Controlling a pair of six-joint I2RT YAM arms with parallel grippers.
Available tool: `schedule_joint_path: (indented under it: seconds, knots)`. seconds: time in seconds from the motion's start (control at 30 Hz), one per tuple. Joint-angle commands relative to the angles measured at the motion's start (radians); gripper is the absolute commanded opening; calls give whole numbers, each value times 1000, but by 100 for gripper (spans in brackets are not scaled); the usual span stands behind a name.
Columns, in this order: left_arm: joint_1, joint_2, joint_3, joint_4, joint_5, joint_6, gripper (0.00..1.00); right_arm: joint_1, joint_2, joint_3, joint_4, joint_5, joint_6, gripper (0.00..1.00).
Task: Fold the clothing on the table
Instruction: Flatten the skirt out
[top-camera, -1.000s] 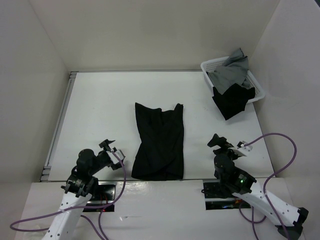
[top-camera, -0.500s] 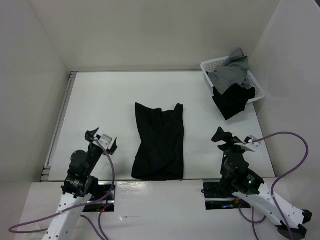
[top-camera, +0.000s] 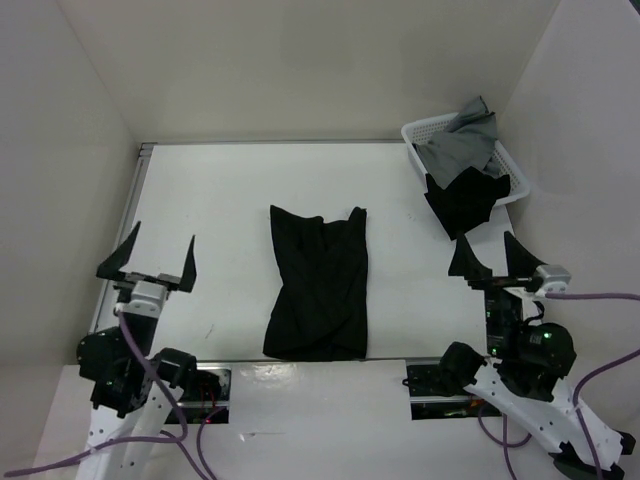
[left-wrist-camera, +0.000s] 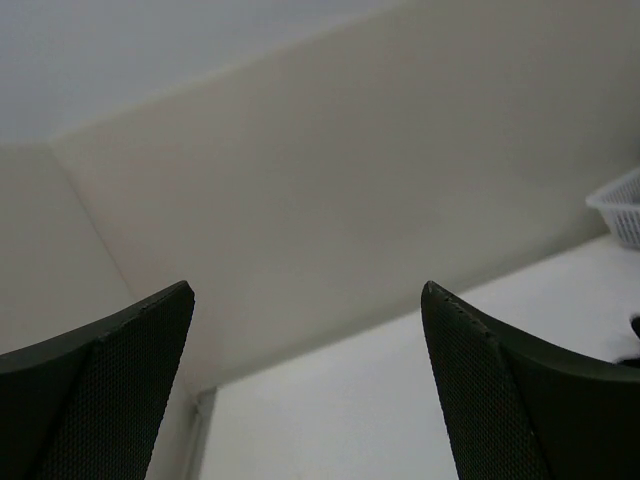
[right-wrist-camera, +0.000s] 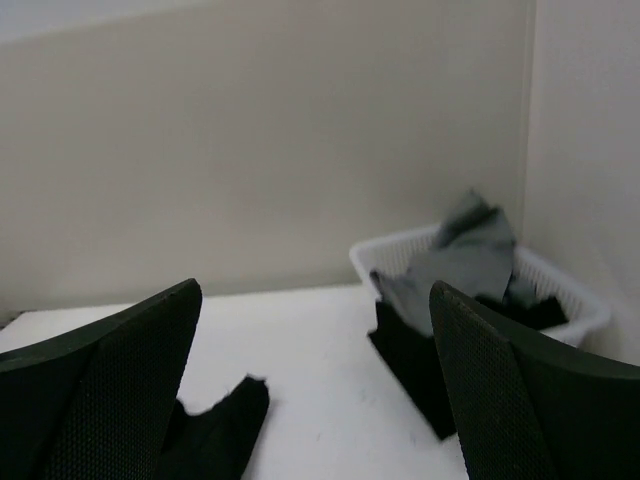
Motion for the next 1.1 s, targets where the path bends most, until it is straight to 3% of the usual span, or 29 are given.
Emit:
schedule_joint_path:
  seconds: [0.0, 0.3, 0.53, 0.77, 0.9, 0.93, 1.0, 1.07]
  knots:
    - [-3, 108, 138, 188, 20, 76, 100, 11, -85, 57, 153, -176, -296, 98]
    - [-3, 496, 515, 206, 17, 242, 100, 21, 50, 96, 356, -369, -529, 98]
    - [-3, 843, 854, 245, -27, 366, 100, 30, 515, 382, 420, -402, -749, 98]
    - [-3, 1084, 1086, 236, -137, 466, 100, 5, 896, 662, 449, -415, -945, 98]
    - [7, 1213, 1254, 86, -315, 483, 100, -216, 1084, 822, 420, -499, -933, 98]
    - [34, 1259, 1331, 30, -351, 442, 100, -341, 1105, 822, 420, -536, -933, 98]
    - [68, 1297, 1397, -145, -442, 367, 100, -443, 1130, 822, 397, -603, -897, 98]
    - [135, 1325, 1434, -258, -457, 249, 100, -548, 1139, 848, 224, -615, -828, 98]
